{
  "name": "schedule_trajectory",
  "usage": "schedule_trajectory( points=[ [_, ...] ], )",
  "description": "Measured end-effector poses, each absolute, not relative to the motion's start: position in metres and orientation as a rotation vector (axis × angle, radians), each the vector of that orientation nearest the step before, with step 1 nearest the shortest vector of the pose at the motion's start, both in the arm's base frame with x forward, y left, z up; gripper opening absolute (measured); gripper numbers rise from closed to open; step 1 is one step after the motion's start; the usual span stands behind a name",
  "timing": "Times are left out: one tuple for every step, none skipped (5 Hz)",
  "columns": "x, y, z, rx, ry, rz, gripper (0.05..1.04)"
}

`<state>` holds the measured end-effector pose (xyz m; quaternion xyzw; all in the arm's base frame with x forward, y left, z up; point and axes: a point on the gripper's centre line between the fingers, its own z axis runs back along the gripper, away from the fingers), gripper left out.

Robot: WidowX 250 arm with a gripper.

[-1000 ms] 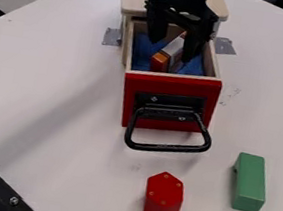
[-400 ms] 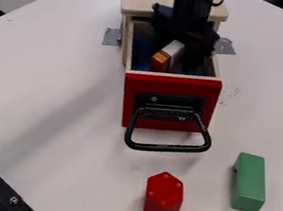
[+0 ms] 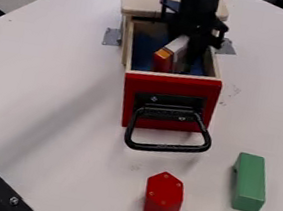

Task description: Move the thing to the left side of the drawer

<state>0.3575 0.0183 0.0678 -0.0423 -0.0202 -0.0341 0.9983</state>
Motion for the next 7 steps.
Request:
schedule_trajectory(
  points=[
    [0.360,0.026,0.082,-0.132,-0.051,-0.068,0.365],
    [0.359,0.045,0.103,-0.185,-0.063,-0.046,0.365],
    [0.353,0.061,0.107,-0.218,-0.048,-0.016,0.364],
    [0.347,0.079,0.108,-0.231,-0.049,0.022,0.364],
    [0.342,0.091,0.106,-0.238,-0.046,0.055,0.364],
    [0.339,0.101,0.104,-0.246,-0.037,0.084,0.364],
    [0.336,0.108,0.101,-0.249,-0.031,0.106,0.358]
  ],
)
